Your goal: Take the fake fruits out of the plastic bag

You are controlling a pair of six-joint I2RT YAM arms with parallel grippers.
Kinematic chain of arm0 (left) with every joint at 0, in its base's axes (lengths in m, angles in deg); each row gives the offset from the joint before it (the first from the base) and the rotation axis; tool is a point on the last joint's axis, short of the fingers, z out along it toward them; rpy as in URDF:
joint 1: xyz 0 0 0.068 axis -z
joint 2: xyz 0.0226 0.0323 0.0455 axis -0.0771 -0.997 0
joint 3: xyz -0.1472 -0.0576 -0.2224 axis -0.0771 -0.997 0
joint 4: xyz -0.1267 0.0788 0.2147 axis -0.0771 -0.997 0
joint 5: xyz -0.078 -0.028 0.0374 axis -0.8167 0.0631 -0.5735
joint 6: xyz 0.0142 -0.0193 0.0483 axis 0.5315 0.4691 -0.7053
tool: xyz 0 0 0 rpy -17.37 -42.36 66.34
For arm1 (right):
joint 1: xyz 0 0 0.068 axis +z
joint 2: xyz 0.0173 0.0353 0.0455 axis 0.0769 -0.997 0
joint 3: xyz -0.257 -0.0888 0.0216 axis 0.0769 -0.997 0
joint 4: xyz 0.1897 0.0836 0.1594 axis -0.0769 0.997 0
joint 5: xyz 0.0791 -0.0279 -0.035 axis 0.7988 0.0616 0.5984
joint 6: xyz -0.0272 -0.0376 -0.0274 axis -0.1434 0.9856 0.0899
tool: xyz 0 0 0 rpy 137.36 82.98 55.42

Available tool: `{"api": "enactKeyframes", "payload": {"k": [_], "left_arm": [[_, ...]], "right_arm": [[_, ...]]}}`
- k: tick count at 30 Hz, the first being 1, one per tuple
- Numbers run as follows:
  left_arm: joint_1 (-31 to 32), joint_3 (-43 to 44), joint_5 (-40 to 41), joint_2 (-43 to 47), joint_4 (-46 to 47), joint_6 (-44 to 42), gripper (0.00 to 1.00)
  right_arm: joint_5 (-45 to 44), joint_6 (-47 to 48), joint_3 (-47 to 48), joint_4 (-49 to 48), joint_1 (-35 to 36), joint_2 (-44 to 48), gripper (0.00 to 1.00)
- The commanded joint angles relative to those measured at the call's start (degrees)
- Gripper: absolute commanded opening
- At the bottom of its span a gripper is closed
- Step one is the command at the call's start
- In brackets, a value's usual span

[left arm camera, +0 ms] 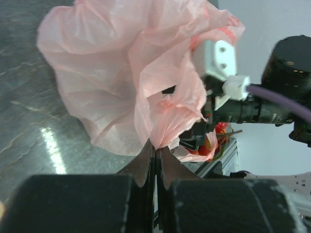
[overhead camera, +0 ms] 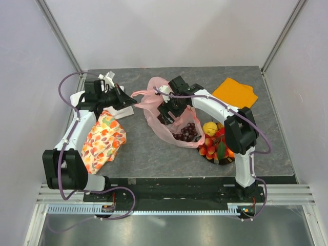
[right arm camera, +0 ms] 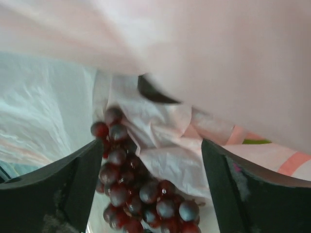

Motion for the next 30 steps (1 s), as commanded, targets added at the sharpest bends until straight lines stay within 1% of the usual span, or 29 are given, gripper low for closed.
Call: {"api": "enactKeyframes", "payload": {"k": [1,4,5,7,9,11,13,15,17,18,19,22,24,28,30], "left_arm": [[-2.28,-1.13,0.04,0.25,-1.24,0.27,0.02],[-2.28,-1.74,0.04,0.07,-1.85,-1.31,0.02],[-3.94,-1.83,-0.05,-0.02,-2.38,-1.66,0.02],[-3.95,-2.35,-0.14,-0.02,-3.43,-2.63,0.02],[-3.87,-2.88,0.04,0.16,-3.79,-2.98,0.02],[-3.87,-3.50,0.12,0.51,-3.79,-3.16,0.02],[-3.87,-3.76,0.30,0.69,-3.96,-3.95,0.02],[-3.95,-3.68,0.74,0.86,-4.40,-4.74,0.02],[-4.04,-3.59,0.83,1.04,-4.67,-5.01,0.02],[-3.95,-3.59,0.83,1.04,-4.67,-5.01,0.01],[-3.95,-3.59,1.00,1.12,-4.41,-5.01,0.02],[-4.04,-3.76,1.01,1.04,-3.79,-4.48,0.02],[-4.04,-3.59,1.00,0.78,-3.26,-4.04,0.02],[-4.30,-2.89,0.83,0.16,-2.12,-2.73,0.02],[-4.39,-2.19,0.57,-0.19,-1.07,-1.85,0.02]], "right_arm": [[1.83,-6.94,4.35,-4.32,-0.88,-2.96,0.86],[2.27,-9.92,6.80,-5.11,-0.97,-5.69,0.82],[2.62,-10.89,7.43,-5.46,-1.05,-6.31,0.81],[3.33,-11.42,9.35,-5.55,-1.05,-8.41,0.81],[3.59,-11.95,10.33,-6.08,-0.97,-9.74,0.82],[3.24,-12.13,11.56,-6.34,-0.97,-11.93,0.85],[3.06,-12.22,12.26,-7.04,-0.79,-13.60,0.85],[3.07,-11.52,13.49,-7.13,-0.62,-14.75,0.81],[3.07,-10.81,14.11,-6.96,-0.61,-14.93,0.72],[3.41,-9.85,14.29,-6.79,-0.79,-14.23,0.68],[3.94,-9.32,14.29,-6.52,-0.88,-13.88,0.59],[6.39,-8.44,14.38,-4.60,-1.32,-11.25,0.45],[7.63,-8.26,13.16,-3.62,-2.02,-7.49,0.43],[14.65,-7.04,10.78,-0.21,-3.86,-0.18,0.44],[21.15,-4.67,8.58,1.12,-5.27,3.68,0.45]]}}
